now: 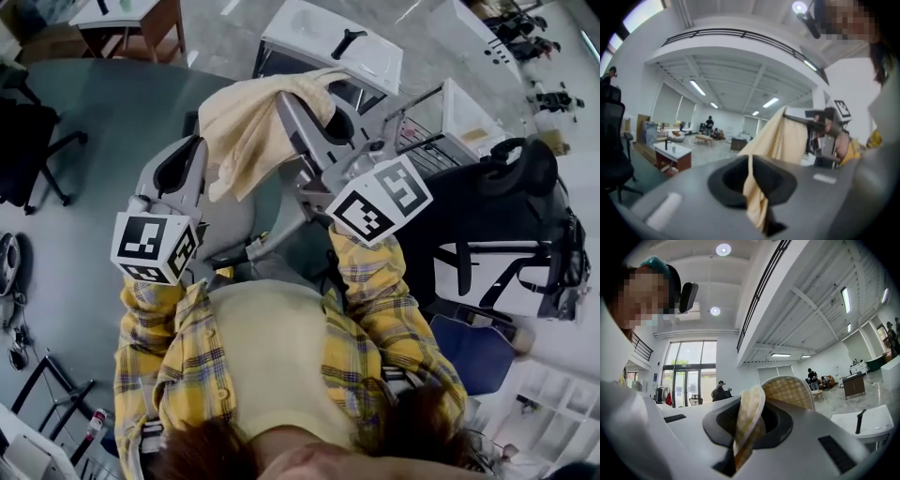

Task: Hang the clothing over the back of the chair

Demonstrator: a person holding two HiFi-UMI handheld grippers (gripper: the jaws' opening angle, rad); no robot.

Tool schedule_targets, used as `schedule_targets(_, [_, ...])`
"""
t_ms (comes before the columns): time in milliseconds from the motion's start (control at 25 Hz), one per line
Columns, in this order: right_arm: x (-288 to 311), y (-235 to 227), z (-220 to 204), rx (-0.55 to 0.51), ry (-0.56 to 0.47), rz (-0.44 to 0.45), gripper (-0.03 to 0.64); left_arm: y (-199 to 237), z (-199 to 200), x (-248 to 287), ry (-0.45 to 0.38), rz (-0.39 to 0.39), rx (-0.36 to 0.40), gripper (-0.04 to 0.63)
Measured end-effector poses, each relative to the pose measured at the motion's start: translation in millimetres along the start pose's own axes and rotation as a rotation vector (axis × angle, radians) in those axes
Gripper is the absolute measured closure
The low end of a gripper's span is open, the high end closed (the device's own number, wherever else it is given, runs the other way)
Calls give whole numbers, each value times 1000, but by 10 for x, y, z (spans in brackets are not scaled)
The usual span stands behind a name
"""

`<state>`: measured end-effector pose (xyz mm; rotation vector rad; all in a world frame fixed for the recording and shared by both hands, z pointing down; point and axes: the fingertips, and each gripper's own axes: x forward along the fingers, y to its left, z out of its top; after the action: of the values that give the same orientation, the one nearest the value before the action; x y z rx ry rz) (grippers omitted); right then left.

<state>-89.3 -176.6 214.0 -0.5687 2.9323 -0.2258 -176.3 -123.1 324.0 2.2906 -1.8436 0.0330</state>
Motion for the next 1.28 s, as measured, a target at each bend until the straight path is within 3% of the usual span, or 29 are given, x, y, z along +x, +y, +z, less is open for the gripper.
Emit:
schedule_targets(480, [-294,-800,-357,91,38,-77,580,-179,-275,542,89,-22,-1,585])
schedule_targets(1000, [-711,-1547,-569,34,81,-252,580,-460,-554,1058,165,-86,-3,586])
schedule_targets(1280, [-870,-1847,-759,-65,161,-378,580,-591,-690,1273,205,-110,-1,586])
